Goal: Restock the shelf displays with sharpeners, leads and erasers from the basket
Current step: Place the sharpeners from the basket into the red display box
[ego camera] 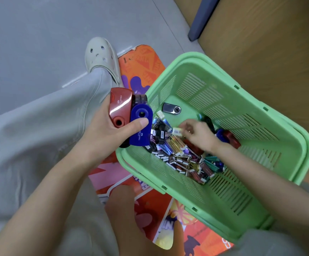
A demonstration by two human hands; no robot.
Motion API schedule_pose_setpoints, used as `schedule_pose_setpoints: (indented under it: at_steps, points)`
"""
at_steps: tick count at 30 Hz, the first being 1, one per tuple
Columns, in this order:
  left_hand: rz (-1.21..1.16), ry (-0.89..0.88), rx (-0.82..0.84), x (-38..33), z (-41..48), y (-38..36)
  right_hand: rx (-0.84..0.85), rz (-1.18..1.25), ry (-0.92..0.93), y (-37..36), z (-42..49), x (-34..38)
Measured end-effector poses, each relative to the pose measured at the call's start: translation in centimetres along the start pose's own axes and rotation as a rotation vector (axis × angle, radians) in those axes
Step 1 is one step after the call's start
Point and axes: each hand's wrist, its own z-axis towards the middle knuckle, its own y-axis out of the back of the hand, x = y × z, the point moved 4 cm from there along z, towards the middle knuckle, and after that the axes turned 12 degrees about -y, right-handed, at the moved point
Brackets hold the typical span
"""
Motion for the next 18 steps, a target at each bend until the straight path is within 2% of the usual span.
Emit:
schedule_pose_setpoints:
  at_steps: [1,3,4,6,9,14,18]
  points:
    - [-0.004,-0.002,0.004,0.0,0.0,-0.1,0.040,-0.085,0.011,-0.8,-0.8,-0.4]
    - [-0.023,0.006,0.010,0.2,-0.1,-0.2,-0.010,-0.249,-0.019,-1.6,-1.7,-2.0]
    - [-0.031,0.009,0.010,0.2,-0.2,-0.2,-0.041,-0.279,-0.073,-1.8,-1.9,-2.7]
    - [-0.036,0.006,0.010,0.2,-0.4,-0.3,0.003,-0.284,-0.200,-2.5,-2.3,-4.2]
    - [-0.040,0.005,0.009,0.2,-0.6,-0.5,0.037,-0.334,-0.215,-3.2,-2.7,-5.2]
    - [-0.023,0.016,-0.017,0.4,-0.6,0.1,-0.207,-0.165,-0.103,-0.1,-1.8,-2.9]
    - [-0.043,0.013,-0.037,0.6,-0.3,0.3,-0.382,-0.223,-0.045,2.3,1.7,0.1]
